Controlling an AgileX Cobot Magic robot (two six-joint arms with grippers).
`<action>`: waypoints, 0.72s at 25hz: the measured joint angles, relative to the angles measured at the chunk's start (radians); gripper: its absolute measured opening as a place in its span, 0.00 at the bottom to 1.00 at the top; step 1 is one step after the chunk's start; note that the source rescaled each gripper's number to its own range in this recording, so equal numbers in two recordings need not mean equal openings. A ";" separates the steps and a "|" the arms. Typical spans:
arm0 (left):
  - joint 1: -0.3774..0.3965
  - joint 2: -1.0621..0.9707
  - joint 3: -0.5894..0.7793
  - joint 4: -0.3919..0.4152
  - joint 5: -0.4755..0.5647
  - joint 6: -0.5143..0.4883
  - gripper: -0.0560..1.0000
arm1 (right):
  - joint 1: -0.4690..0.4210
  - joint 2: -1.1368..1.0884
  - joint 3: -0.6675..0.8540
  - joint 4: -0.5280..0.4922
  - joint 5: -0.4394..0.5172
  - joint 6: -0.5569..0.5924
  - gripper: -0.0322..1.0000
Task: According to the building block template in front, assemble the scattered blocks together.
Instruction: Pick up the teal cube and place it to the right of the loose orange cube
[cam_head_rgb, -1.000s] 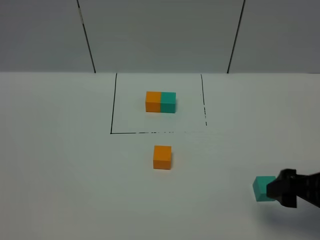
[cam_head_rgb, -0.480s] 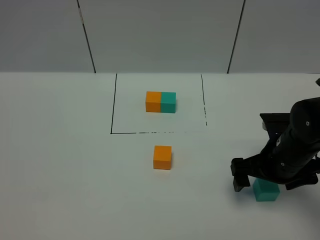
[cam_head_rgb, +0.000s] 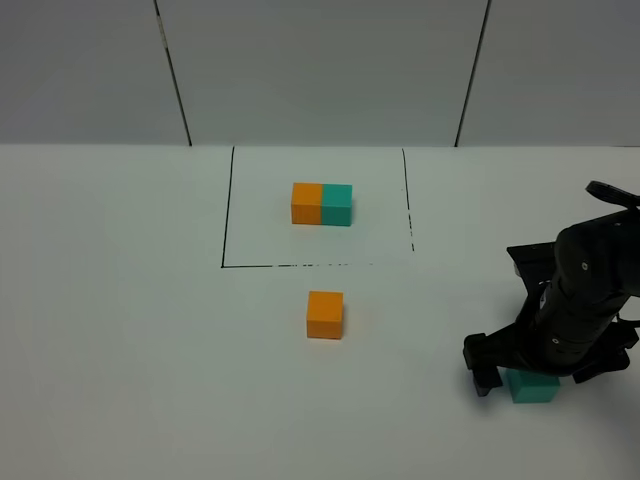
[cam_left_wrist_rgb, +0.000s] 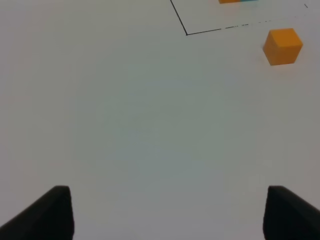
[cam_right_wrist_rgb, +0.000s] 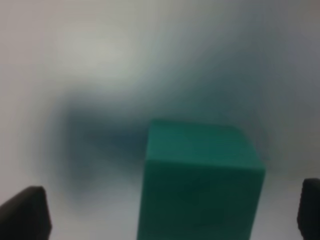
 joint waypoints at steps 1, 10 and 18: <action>0.000 0.000 0.000 0.000 0.000 0.000 0.64 | -0.008 0.007 0.000 0.000 -0.005 -0.001 1.00; 0.000 0.000 0.000 0.000 0.000 0.000 0.64 | -0.029 0.064 0.000 0.008 -0.050 -0.019 0.99; 0.000 0.000 0.000 0.000 0.000 0.000 0.64 | -0.030 0.072 0.000 0.010 -0.053 -0.020 0.83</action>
